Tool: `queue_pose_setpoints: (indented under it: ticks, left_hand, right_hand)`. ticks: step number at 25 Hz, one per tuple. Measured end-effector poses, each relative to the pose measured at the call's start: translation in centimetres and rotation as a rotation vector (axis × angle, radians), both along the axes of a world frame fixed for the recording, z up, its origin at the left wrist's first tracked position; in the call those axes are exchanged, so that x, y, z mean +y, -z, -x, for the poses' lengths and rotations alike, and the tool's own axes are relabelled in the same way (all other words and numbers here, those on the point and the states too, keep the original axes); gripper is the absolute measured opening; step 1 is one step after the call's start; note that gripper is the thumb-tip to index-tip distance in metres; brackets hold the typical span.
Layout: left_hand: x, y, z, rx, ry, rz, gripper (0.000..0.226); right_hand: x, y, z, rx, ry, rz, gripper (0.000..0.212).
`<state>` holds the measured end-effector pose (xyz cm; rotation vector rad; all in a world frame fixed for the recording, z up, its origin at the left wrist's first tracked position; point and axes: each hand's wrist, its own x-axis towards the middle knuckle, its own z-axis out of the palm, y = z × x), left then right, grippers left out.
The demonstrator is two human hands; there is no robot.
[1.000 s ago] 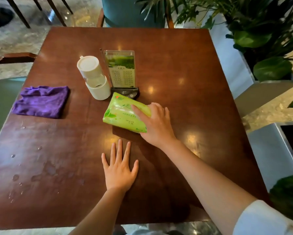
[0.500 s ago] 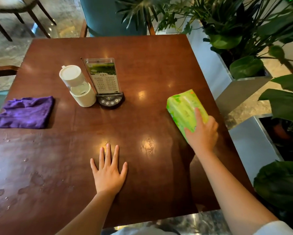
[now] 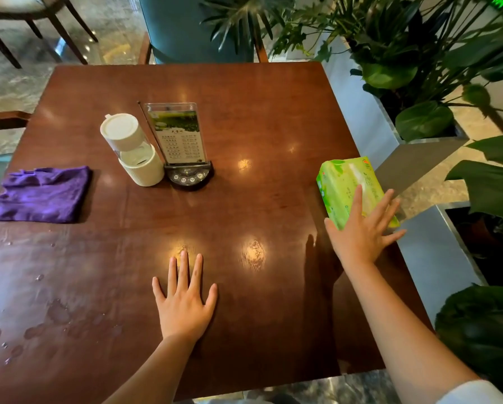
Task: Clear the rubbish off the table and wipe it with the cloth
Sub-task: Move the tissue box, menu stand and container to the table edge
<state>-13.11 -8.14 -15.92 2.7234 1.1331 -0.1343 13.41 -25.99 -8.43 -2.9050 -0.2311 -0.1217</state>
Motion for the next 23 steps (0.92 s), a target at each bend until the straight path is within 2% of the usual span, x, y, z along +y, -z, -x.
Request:
queue_pose_setpoints:
  ticks: [4, 9, 13, 17, 19, 23]
  left_hand:
    - [0.1, -0.1, 0.0, -0.006, 0.001, 0.005, 0.069]
    - [0.2, 0.0, 0.1, -0.038, -0.025, 0.025, 0.068]
    - [0.1, 0.1, 0.3, -0.044, -0.016, 0.018, 0.069]
    - [0.2, 0.0, 0.0, -0.054, -0.008, 0.003, 0.069]
    - [0.2, -0.1, -0.1, -0.061, -0.006, 0.006, 0.069]
    - [0.2, -0.1, -0.1, -0.062, -0.004, -0.001, 0.069]
  right_hand:
    - [5.2, -0.6, 3.3, -0.139, -0.312, -0.040, 0.074]
    - [13.9, -1.6, 5.4, 0.124, -0.614, -0.248, 0.068]
    - [20.1, -4.2, 4.3, 0.031, -0.798, -0.322, 0.072]
    - [25.8, -7.1, 1.7, 0.003, -0.847, -0.277, 0.073]
    - [27.0, -7.7, 1.0, 0.012, -0.847, -0.286, 0.062]
    - [27.0, -8.2, 0.6, -0.104, -0.747, -0.433, 0.030]
